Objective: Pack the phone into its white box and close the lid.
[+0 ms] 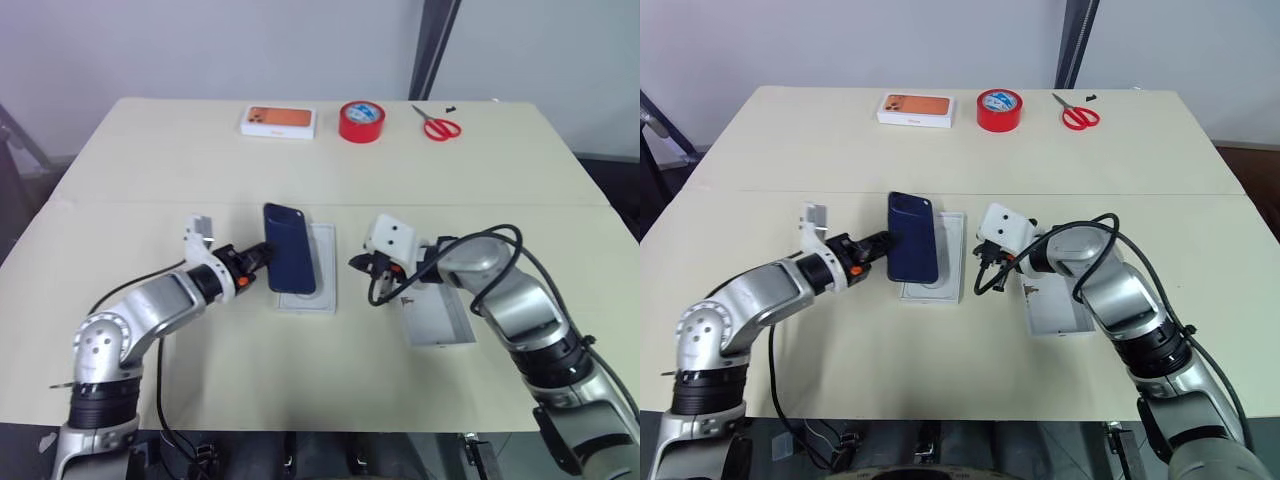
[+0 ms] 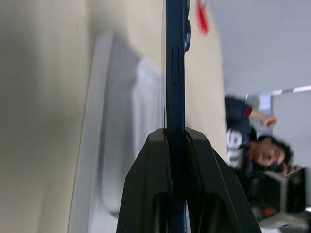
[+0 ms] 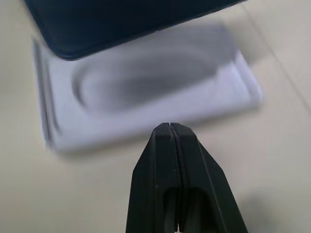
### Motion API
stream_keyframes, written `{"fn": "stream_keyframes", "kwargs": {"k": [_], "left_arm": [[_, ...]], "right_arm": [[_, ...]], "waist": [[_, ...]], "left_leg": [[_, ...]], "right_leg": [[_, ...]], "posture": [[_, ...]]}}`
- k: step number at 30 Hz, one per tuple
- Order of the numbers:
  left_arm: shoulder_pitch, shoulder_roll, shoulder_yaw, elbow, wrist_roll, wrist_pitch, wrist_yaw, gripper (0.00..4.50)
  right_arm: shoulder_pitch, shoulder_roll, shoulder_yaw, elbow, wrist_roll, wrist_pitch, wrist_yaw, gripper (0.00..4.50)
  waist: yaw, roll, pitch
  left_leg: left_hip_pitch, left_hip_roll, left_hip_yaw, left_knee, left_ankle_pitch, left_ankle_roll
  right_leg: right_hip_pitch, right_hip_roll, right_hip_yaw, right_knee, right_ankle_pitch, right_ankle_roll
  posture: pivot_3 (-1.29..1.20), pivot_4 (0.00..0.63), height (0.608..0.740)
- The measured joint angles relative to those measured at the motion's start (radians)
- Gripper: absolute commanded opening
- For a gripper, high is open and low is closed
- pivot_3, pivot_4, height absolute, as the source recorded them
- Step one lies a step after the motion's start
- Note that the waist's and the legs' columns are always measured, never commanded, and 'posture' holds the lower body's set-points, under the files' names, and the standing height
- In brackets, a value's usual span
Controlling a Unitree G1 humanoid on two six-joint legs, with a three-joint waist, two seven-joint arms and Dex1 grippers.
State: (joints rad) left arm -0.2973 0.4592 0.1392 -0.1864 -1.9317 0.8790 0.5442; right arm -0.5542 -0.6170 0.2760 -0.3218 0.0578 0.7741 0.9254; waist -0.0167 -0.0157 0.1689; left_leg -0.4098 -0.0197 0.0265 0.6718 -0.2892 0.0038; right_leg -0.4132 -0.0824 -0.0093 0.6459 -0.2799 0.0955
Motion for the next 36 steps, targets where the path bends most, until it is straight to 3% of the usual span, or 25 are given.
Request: {"fn": "stream_keyframes", "kwargs": {"k": [12, 13, 15, 20, 21, 36], "left_arm": [[-0.034, 0.006, -0.086, 0.069, 0.053, 0.052, -0.069, 0.02], [-0.034, 0.005, -0.086, 0.074, 0.057, 0.053, -0.076, 0.97], [-0.035, -0.001, -0.086, 0.086, 0.065, 0.054, -0.085, 1.73], [-0.063, -0.015, -0.092, 0.097, 0.078, 0.061, -0.107, 4.21], [-0.072, -0.015, -0.093, 0.096, 0.083, 0.069, -0.115, 4.41], [-0.148, 0.064, -0.155, 0.061, 0.311, 0.205, -0.265, 4.41]], "right_arm": [[0.014, -0.005, -0.015, -0.03, 0.026, 0.025, -0.056, 0.0], [0.017, -0.009, -0.014, -0.03, 0.026, 0.025, -0.057, 0.0], [0.02, -0.015, -0.014, -0.03, 0.027, 0.025, -0.06, 0.0], [0.034, -0.024, -0.009, -0.03, 0.028, 0.025, -0.062, 0.0], [0.034, -0.024, -0.008, -0.03, 0.03, 0.024, -0.062, 0.0], [0.034, -0.024, -0.008, -0.03, 0.045, 0.025, -0.07, 0.0]], "waist": [[0.007, 0.0, 0.0], [0.007, 0.0, 0.0], [0.007, 0.0, 0.0], [0.008, 0.0, 0.0], [0.007, 0.0, 0.0], [0.006, 0.0, 0.0]], "left_leg": [[0.0, 0.0, 0.0, -0.001, 0.001, -0.001], [0.0, 0.0, 0.0, -0.001, 0.001, -0.001], [0.0, 0.0, 0.0, -0.001, 0.001, -0.001], [0.0, 0.0, 0.0, -0.001, 0.001, -0.001], [0.001, 0.0, 0.0, 0.0, 0.001, -0.001], [0.002, 0.0, 0.0, 0.0, 0.002, -0.001]], "right_leg": [[0.0, 0.001, 0.0, 0.0, 0.0, 0.0], [0.0, 0.001, 0.0, 0.0, 0.0, 0.0], [0.0, 0.001, 0.0, 0.0, 0.0, 0.0], [0.0, 0.001, 0.0, 0.0, 0.0, 0.0], [0.001, 0.001, 0.0, 0.0, 0.0, 0.0], [0.002, 0.001, 0.0, 0.001, 0.0, 0.0]], "posture": [[0.0, 0.15, 0.725], [0.0, 0.15, 0.725], [0.0, 0.15, 0.725], [0.0, 0.15, 0.725], [0.0, 0.15, 0.725], [0.0, 0.15, 0.725]]}}
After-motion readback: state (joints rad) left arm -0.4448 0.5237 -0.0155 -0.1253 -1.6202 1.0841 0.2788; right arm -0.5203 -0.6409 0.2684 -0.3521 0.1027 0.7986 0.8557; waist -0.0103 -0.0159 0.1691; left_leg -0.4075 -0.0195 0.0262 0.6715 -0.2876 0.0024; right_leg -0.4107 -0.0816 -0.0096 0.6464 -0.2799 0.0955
